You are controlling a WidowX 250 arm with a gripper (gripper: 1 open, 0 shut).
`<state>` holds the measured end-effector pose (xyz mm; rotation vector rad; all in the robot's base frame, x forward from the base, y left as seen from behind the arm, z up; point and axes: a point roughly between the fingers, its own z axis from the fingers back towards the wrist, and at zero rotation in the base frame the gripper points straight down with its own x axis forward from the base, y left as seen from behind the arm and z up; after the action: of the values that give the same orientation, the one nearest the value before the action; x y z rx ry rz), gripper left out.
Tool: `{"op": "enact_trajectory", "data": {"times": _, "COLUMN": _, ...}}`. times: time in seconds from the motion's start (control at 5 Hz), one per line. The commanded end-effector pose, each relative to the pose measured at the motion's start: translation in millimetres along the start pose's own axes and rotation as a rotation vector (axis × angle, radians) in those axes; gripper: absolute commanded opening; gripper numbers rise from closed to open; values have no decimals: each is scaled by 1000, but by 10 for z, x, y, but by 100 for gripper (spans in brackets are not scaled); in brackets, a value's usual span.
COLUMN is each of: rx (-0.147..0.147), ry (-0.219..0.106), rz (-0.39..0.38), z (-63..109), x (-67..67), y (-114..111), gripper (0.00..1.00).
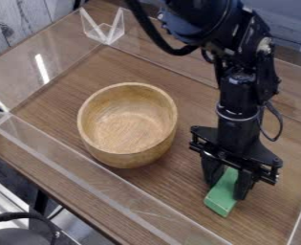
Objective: Put the green block in the brown bowl
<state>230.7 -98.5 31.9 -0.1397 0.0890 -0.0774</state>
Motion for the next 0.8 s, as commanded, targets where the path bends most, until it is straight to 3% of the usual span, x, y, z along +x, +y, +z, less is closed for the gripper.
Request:
{"op": "enact_trajectory", "data": {"times": 0.0, "rx": -21, "ry": -89, "rz": -25, "z": 283, "x": 134, "y": -64, "gripper": 0}}
{"op": "enact_trajectory", "data": {"times": 0.2, "rx": -25, "ry": -124, "rz": -37, "z": 492, "x": 159, "y": -90, "gripper": 0}}
{"op": "enact_trajectory", "data": {"times": 0.4, "rx": -24, "ry": -145, "rz": -47, "z": 536, "x": 185, "y": -98, "gripper": 0}}
{"op": "enact_trajectory", "data": {"times": 0.6, "rx": -26, "ry": -144, "rz": -54, "z": 522, "x": 188, "y": -99, "gripper": 0}}
